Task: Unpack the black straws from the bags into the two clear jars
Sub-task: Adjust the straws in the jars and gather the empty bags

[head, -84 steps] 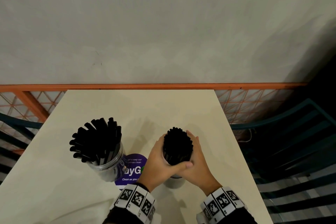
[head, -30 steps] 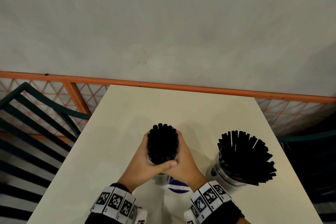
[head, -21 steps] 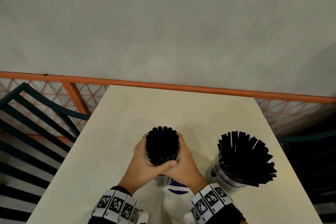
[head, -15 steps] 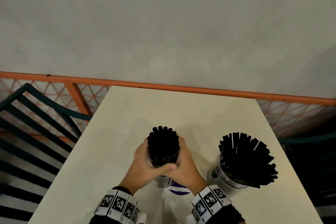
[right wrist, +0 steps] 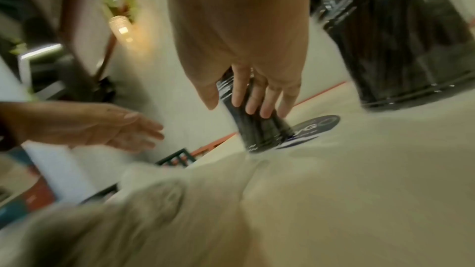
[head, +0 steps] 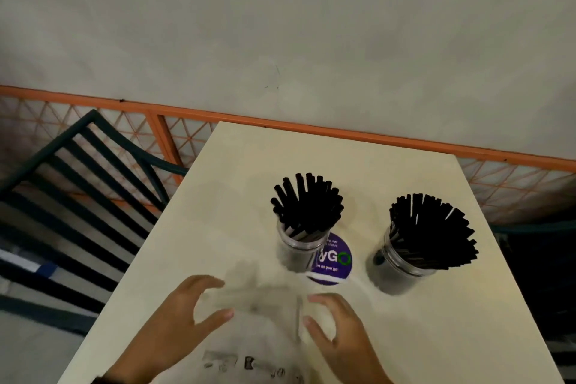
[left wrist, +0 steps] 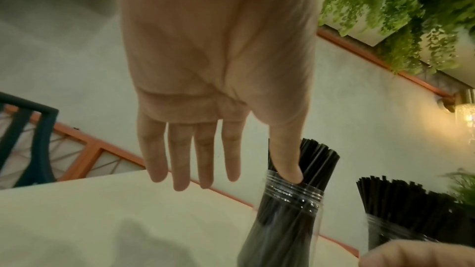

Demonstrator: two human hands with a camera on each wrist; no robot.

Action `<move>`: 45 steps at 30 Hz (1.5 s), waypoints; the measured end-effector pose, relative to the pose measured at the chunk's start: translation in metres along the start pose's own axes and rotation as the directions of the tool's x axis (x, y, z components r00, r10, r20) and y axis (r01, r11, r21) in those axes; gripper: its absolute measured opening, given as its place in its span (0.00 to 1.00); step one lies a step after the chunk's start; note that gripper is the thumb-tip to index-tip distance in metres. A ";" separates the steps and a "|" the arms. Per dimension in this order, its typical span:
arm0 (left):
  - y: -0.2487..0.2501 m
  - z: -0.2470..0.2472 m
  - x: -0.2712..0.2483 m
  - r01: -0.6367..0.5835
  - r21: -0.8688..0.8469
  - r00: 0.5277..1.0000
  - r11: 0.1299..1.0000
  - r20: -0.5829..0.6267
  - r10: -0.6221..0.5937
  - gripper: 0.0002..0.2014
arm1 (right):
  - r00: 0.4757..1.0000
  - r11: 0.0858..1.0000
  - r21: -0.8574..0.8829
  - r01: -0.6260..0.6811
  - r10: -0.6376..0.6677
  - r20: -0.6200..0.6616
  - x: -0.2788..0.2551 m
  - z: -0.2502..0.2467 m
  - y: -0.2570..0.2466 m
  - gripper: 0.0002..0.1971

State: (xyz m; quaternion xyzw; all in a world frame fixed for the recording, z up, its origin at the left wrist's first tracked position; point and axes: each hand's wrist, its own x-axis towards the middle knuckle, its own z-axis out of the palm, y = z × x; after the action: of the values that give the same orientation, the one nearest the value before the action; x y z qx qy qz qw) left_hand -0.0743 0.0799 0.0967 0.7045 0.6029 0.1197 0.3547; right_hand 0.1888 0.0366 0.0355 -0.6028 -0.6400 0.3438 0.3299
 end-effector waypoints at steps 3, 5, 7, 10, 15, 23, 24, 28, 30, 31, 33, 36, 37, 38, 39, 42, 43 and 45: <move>-0.024 0.011 -0.035 0.042 0.105 0.999 0.994 0.010 -0.043 0.37 | 0.948 0.948 -0.177 0.263 -0.219 0.232 -0.033 0.022 -0.007 0.14; -0.034 0.027 -0.053 0.069 0.194 0.995 0.979 0.057 -0.081 0.37 | 0.876 0.843 -0.338 0.418 -0.274 0.398 -0.048 0.043 -0.002 0.13; -0.035 0.046 -0.068 0.068 0.245 0.982 0.967 0.156 -0.108 0.41 | 0.844 0.756 -0.437 0.487 -0.277 0.460 -0.056 0.060 0.004 0.18; -0.036 0.073 -0.083 0.067 0.333 0.962 0.941 0.227 -0.149 0.64 | 0.800 0.706 -0.520 0.480 -0.110 0.590 -0.061 0.064 0.004 0.22; -0.030 0.096 -0.099 0.098 0.520 0.949 0.848 0.208 -0.237 0.65 | 0.843 0.868 -0.350 0.353 -0.132 0.522 -0.058 0.048 -0.013 0.20; -0.017 0.113 -0.110 -0.006 0.444 0.998 0.896 0.057 -0.022 0.17 | 0.933 0.993 0.083 -0.083 0.048 0.358 -0.084 0.024 -0.025 0.04; -0.012 0.113 -0.111 0.008 0.436 0.999 0.900 0.033 -0.025 0.16 | 0.963 1.000 0.006 -0.031 0.028 0.266 -0.090 0.025 -0.026 0.05; -0.004 0.109 -0.112 0.010 0.418 0.979 0.908 0.183 -0.095 0.17 | 0.921 0.802 -0.455 0.388 -0.352 0.165 -0.119 0.038 -0.034 0.15; 0.000 0.106 -0.116 0.006 0.359 0.957 0.933 0.269 -0.110 0.16 | 0.882 0.671 -0.575 0.469 -0.320 0.346 -0.135 0.050 -0.033 0.26; 0.003 0.105 -0.120 0.009 0.350 0.945 0.937 0.303 -0.122 0.13 | 0.884 0.656 -0.600 0.459 -0.266 0.386 -0.140 0.054 -0.031 0.29; 0.001 0.105 -0.127 -0.024 0.387 0.947 0.922 0.304 -0.103 0.13 | 0.889 0.652 -0.624 0.430 -0.185 0.419 -0.143 0.061 -0.024 0.30; -0.007 0.108 -0.139 -0.082 0.447 0.997 0.891 0.034 0.074 0.18 | 0.924 0.720 -0.609 0.334 -0.124 0.361 -0.146 0.062 -0.025 0.16; -0.008 0.108 -0.146 -0.096 0.429 0.984 0.898 -0.096 0.151 0.17 | 0.945 0.749 -0.607 0.264 -0.074 0.320 -0.145 0.059 -0.027 0.13; -0.008 0.109 -0.152 -0.124 0.373 0.948 0.919 -0.229 0.221 0.14 | 0.951 0.792 -0.580 0.189 -0.001 0.308 -0.142 0.059 -0.027 0.15; -0.007 0.108 -0.158 -0.127 0.288 0.920 0.949 -0.324 0.222 0.10 | 0.960 0.855 -0.508 0.102 0.048 0.275 -0.139 0.057 -0.028 0.16; 0.001 0.099 -0.175 0.078 -0.079 0.970 0.994 -0.225 -0.094 0.12 | 0.957 0.969 -0.190 -0.158 0.197 0.213 -0.136 0.048 -0.044 0.15; 0.001 0.098 -0.177 0.185 -0.154 0.978 0.971 -0.069 -0.198 0.19 | 0.955 0.978 -0.084 -0.190 0.204 0.213 -0.136 0.047 -0.052 0.14; 0.000 0.090 -0.175 0.343 -0.388 0.936 0.855 0.221 -0.276 0.31 | 0.943 0.967 0.090 -0.238 0.208 0.260 -0.139 0.054 -0.069 0.08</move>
State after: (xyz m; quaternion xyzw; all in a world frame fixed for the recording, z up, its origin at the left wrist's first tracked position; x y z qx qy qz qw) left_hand -0.0635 -0.1157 0.0776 0.5122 0.6386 0.1320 0.5589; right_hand 0.1143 -0.1069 0.0627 -0.6026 -0.5821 0.4894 0.2417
